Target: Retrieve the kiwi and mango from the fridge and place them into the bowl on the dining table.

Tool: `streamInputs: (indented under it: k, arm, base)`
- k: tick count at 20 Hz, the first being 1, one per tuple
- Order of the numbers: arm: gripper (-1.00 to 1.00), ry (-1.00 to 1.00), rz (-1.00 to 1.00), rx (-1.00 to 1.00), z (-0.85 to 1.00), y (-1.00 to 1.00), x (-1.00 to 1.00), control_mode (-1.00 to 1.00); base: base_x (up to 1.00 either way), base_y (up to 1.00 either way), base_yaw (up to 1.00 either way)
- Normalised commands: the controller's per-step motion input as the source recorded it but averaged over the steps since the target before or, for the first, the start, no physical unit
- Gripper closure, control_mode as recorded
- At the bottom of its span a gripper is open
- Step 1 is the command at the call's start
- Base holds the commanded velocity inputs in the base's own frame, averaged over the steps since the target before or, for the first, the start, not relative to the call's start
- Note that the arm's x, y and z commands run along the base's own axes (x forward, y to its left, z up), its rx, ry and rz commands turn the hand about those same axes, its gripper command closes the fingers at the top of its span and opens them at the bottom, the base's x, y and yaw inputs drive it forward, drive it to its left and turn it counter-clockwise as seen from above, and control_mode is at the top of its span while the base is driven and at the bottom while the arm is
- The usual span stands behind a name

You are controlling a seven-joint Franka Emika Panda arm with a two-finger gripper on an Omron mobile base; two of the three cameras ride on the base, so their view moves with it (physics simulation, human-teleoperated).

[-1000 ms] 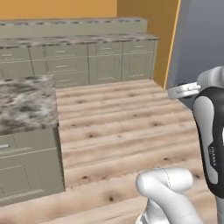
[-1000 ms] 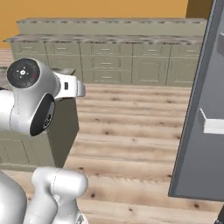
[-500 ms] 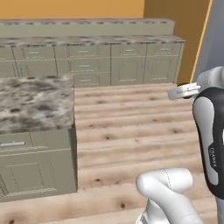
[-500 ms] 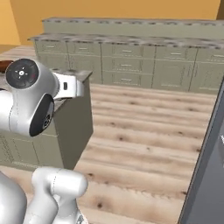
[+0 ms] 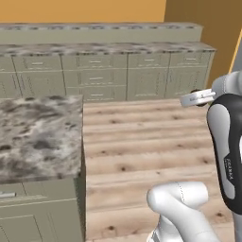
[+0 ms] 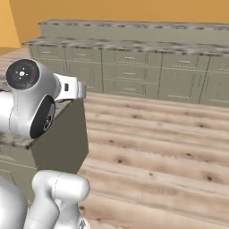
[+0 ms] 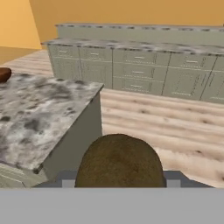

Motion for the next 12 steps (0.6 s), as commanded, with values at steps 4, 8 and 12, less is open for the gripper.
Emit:
streamInputs:
  k: [4, 8, 12]
  arm:
    - [1.0, 0.0, 0.0, 0.0, 0.0, 0.0, 0.0, 1.0]
    - [1.0, 0.0, 0.0, 0.0, 0.0, 0.0, 0.0, 1.0]
    - [1.0, 0.0, 0.0, 0.0, 0.0, 0.0, 0.0, 1.0]
  base:
    - [1.0, -0.41, 0.05]
    - [1.0, -0.51, 0.09]
    - [1.0, -0.53, 0.13]
